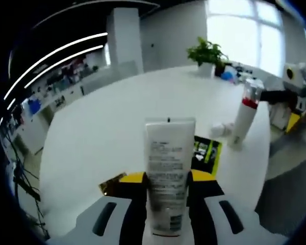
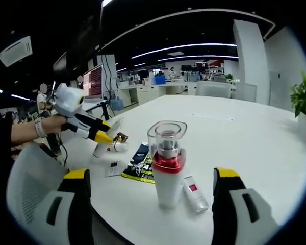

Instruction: Arrange the skincare products in the storage area until every visible bottle or jar stands upright without overlapping.

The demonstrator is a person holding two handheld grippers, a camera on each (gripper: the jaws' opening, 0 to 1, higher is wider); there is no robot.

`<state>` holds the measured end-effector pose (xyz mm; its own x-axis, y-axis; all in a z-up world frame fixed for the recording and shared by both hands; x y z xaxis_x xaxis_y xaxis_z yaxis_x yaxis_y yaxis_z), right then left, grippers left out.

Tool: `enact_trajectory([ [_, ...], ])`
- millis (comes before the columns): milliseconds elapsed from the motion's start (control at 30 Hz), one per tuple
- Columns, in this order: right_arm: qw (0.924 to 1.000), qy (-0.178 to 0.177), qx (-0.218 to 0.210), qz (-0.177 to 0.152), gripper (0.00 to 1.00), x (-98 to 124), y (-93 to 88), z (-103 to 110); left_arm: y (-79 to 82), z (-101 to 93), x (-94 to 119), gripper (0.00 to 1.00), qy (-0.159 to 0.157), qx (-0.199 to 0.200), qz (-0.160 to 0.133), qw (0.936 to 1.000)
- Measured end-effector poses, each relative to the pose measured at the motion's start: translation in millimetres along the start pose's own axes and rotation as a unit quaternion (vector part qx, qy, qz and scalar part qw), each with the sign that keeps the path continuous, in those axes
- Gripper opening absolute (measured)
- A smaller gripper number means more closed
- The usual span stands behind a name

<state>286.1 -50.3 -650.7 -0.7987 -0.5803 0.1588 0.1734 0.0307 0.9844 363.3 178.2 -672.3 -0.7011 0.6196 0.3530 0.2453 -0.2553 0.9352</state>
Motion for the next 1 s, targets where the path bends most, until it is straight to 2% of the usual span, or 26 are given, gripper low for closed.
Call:
enact_trajectory([
  [133, 1.0, -0.001, 0.0, 0.001, 0.99, 0.0, -0.4, -0.7, 15.1, -9.0, 0.0, 0.26, -0.019, -0.012, -0.044, 0.9988],
  [200, 1.0, -0.002, 0.002, 0.005, 0.99, 0.0, -1.3, -0.9, 23.1, -12.8, -1.3, 0.26, -0.024, 0.011, -0.07, 0.9972],
  [333, 1.0, -0.005, 0.001, 0.002, 0.99, 0.2, -0.4, -1.7, 29.3, -21.3, -4.6, 0.26, -0.038, 0.018, -0.078, 0.9961],
  [467, 1.0, -0.006, 0.0, 0.0, 0.99, 0.3, 0.0, -2.1, 36.8, -38.5, -12.4, 0.26, -0.069, 0.04, -0.092, 0.9926],
  [600, 1.0, -0.008, 0.003, 0.003, 0.99, 0.5, -0.8, -2.8, 40.4, -53.6, -21.6, 0.26, -0.088, 0.043, -0.101, 0.9901],
  [633, 1.0, -0.009, 0.003, 0.003, 0.99, 0.5, -0.7, -3.0, 41.0, -59.2, -24.0, 0.26, -0.099, 0.053, -0.101, 0.9885],
  [733, 0.9999, -0.011, 0.0, 0.001, 0.99, 0.6, -0.2, -4.0, 43.0, -67.8, -27.7, 0.26, -0.109, 0.064, -0.109, 0.9861],
  [1000, 0.9999, -0.016, 0.001, 0.001, 0.99, 0.6, -0.7, -6.1, 48.0, -82.9, -30.8, 0.26, -0.143, 0.099, -0.123, 0.9771],
])
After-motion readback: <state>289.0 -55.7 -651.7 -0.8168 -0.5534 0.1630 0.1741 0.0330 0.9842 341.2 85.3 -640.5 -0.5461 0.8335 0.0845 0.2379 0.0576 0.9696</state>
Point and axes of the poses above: the point that each gripper's makers call its tool centre point, and the gripper's own axes: x roughly backward along the fingers, z roughly to its left, y roughly out of its top, the point moved 4 cm from there along x, roughly backward along the fingers, and after that the axes turned 13 degrees about -z, right-handed, at the moved point
